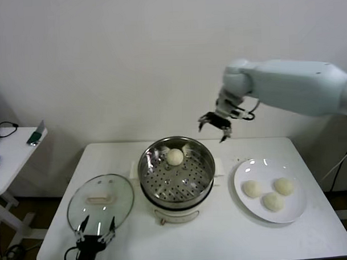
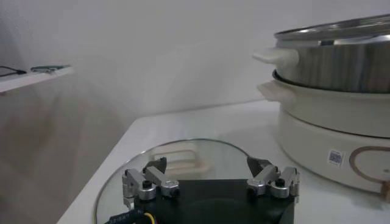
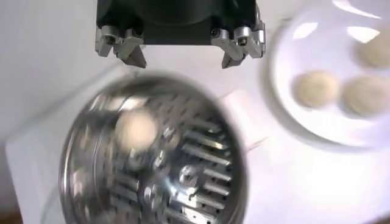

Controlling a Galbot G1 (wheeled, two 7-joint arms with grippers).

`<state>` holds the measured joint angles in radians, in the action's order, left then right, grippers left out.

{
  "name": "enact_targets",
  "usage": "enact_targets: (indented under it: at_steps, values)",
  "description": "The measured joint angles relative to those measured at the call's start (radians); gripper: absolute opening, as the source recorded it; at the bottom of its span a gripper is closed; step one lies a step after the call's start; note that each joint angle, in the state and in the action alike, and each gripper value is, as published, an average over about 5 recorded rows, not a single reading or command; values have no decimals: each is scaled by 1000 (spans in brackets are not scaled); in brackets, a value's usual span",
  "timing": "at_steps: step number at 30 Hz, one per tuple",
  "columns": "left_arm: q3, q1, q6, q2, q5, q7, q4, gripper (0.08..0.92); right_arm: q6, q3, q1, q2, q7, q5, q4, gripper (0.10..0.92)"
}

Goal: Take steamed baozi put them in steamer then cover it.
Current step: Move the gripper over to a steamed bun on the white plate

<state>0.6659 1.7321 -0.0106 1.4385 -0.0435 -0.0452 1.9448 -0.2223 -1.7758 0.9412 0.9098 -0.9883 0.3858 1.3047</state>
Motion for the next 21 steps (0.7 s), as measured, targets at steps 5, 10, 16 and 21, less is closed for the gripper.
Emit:
enact_targets:
  at_steps: [5, 10, 16, 21]
  values:
    - [-1, -12, -5, 8, -1, -1, -1, 823, 161, -47, -5, -148, 29, 53, 86, 823]
    - [-3, -16, -8, 13, 0, -2, 0, 823, 298, -31, -80, -264, 65, 59, 139, 823]
    - [-2, -21, -10, 22, 4, -3, 1, 823, 403, 64, -226, -339, 99, 31, 151, 823]
    - [-7, -21, -9, 29, 11, -3, -2, 823, 450, 178, -373, -360, 120, -7, 123, 823]
